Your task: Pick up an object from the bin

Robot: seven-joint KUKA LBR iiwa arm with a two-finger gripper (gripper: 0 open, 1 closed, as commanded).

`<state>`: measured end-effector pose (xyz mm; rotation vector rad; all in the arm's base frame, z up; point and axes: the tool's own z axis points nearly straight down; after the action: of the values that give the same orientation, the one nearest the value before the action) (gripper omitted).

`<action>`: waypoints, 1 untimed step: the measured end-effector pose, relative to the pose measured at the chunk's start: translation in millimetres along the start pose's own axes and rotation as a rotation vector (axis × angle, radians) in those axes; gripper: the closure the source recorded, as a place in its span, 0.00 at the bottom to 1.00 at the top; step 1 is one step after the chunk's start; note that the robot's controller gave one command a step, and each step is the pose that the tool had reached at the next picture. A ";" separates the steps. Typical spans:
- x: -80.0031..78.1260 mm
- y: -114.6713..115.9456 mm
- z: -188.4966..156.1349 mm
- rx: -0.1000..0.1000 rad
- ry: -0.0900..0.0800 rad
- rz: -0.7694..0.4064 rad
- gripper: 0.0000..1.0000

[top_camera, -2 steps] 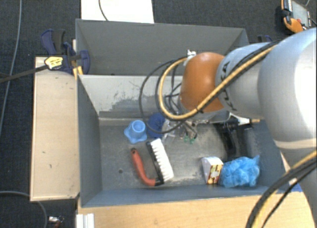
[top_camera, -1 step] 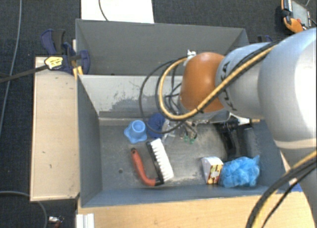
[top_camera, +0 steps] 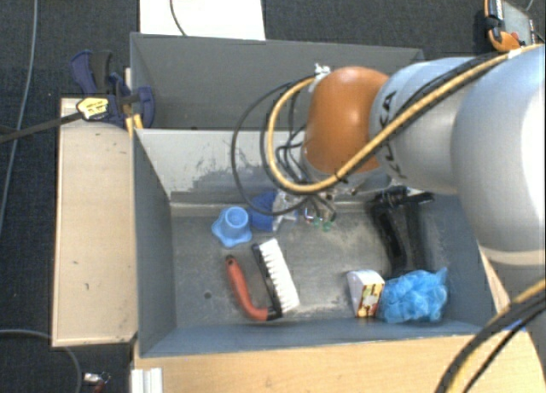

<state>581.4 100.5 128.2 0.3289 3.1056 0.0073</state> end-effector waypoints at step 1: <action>23.3 23.5 -44.8 0.001 0.003 0.048 1.00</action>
Offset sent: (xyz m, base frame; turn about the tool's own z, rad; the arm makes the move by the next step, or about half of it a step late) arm -0.0199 0.0037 0.1026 0.1692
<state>562.8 128.2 172.7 0.4044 3.1003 0.0077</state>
